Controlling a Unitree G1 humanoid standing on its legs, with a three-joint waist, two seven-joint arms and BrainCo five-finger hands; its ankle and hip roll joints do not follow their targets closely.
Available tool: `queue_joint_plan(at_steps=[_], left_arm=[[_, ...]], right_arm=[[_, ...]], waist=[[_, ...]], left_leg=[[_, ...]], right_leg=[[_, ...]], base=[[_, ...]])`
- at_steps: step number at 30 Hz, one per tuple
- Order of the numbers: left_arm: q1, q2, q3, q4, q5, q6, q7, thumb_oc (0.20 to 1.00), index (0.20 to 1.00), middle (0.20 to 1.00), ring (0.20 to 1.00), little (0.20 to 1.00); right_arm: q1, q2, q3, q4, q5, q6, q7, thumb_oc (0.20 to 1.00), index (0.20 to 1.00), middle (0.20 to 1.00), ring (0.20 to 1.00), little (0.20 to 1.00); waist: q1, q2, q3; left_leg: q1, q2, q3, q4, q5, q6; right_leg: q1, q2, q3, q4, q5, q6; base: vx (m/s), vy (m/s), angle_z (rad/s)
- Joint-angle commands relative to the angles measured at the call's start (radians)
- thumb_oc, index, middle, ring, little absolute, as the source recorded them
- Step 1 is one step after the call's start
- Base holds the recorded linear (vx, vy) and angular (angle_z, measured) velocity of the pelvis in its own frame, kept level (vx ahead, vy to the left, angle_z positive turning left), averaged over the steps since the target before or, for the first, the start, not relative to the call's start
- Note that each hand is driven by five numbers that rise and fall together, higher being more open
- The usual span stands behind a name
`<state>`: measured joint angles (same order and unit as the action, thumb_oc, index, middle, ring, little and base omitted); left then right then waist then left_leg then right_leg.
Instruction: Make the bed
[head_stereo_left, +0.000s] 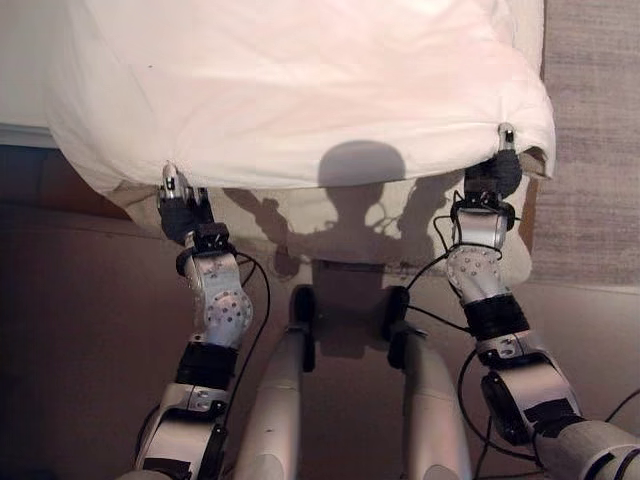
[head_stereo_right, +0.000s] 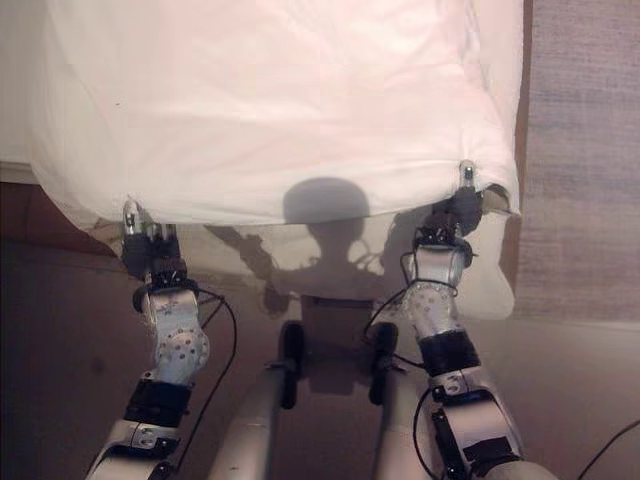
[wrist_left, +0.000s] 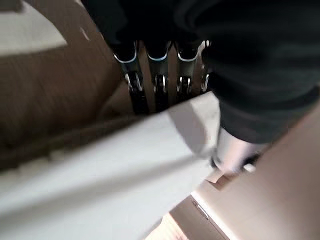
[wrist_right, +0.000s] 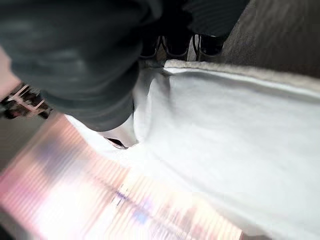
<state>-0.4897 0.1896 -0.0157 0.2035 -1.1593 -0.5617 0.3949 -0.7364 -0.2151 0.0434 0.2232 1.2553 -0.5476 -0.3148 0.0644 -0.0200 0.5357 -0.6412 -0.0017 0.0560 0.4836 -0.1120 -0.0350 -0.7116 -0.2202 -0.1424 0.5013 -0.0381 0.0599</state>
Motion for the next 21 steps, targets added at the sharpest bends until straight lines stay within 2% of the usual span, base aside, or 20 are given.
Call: queue_joint_plan(at_steps=[1, 9, 20, 21], left_arm=[[0.034, -0.004, 0.049, 0.005, -0.014, -0.048, -0.053, 1.0, 1.0, 1.0, 1.0, 1.0], [0.003, -0.004, 0.006, 0.078, -0.073, -0.003, -0.108, 1.0, 1.0, 1.0, 1.0, 1.0], [0.09, -0.058, -0.086, 0.0, -0.156, 0.061, -0.225, 1.0, 1.0, 1.0, 1.0, 1.0], [0.107, -0.069, -0.116, -0.014, -0.176, 0.087, -0.267, 1.0, 1.0, 1.0, 1.0, 1.0]], right_arm=[[0.056, -0.005, -0.028, -0.112, -0.075, -0.105, 0.061, 0.2, 0.2, 0.2, 0.2, 0.2], [0.105, -0.019, 0.057, -0.281, -0.118, -0.096, 0.118, 0.2, 0.2, 0.2, 0.2, 0.2], [0.133, -0.026, 0.128, -0.4, -0.113, -0.072, 0.176, 0.2, 0.2, 0.2, 0.2, 0.2], [0.139, -0.024, 0.135, -0.413, -0.107, -0.069, 0.194, 0.2, 0.2, 0.2, 0.2, 0.2]], waist=[[-0.022, 0.032, -0.134], [-0.05, 0.013, -0.144], [-0.062, -0.004, -0.142], [-0.064, -0.007, -0.141]], left_leg=[[-0.029, -0.08, 0.049, -0.057, 0.015, 0.054], [-0.035, -0.071, 0.069, -0.044, 0.013, 0.055], [-0.028, -0.069, 0.075, -0.054, 0.018, 0.059], [-0.028, -0.069, 0.076, -0.054, 0.019, 0.06]], right_leg=[[-0.005, 0.043, -0.015, -0.004, -0.002, 0.059], [-0.019, 0.052, 0.008, 0.004, 0.004, 0.057], [-0.014, 0.057, 0.017, -0.015, 0.022, 0.058], [-0.013, 0.059, 0.018, -0.015, 0.022, 0.057]], base=[[0.02, 0.027, -0.04], [-0.01, 0.012, -0.06], [-0.01, -0.001, -0.04], [0.0, 0.0, 0.0]])
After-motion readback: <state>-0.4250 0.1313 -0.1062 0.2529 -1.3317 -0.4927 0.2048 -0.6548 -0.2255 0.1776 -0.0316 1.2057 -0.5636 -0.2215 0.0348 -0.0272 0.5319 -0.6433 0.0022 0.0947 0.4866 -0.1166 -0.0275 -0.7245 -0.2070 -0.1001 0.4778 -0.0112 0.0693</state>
